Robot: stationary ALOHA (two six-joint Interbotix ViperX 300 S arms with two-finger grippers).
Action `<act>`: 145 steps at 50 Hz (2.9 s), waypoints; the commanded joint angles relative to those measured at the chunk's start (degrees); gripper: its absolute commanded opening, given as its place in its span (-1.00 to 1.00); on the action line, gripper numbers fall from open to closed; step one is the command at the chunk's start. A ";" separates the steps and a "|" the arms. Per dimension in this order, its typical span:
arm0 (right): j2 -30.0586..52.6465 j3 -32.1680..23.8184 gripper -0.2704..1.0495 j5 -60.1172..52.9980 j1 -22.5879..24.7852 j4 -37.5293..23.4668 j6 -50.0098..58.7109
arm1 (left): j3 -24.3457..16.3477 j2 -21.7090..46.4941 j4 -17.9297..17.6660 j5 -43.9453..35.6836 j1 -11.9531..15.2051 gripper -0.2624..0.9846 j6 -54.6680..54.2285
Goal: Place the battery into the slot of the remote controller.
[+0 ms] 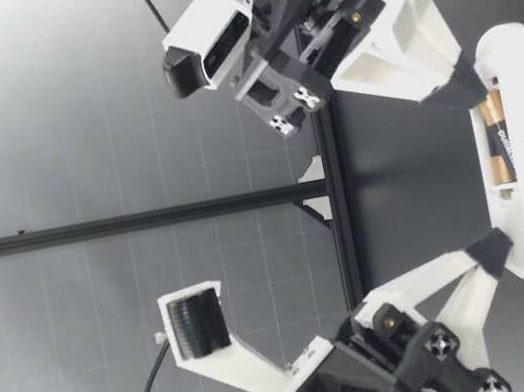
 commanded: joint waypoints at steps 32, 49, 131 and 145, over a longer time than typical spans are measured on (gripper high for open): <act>-12.30 1.14 -0.73 9.05 0.18 -13.54 -0.26 | -4.92 -0.53 -0.62 -4.13 -1.23 -0.82 0.18; -14.33 3.08 -0.73 8.88 -0.18 -15.47 -0.35 | -11.60 5.71 -0.62 -4.13 -1.67 -0.82 0.26; -21.36 1.58 -0.72 6.42 0.70 -44.82 -13.10 | 3.69 -17.14 -0.70 -12.74 -3.08 -0.82 0.00; -22.15 3.69 -0.72 6.42 0.70 -44.74 -13.10 | 3.87 -17.23 -0.70 -12.66 -3.08 -0.82 -0.79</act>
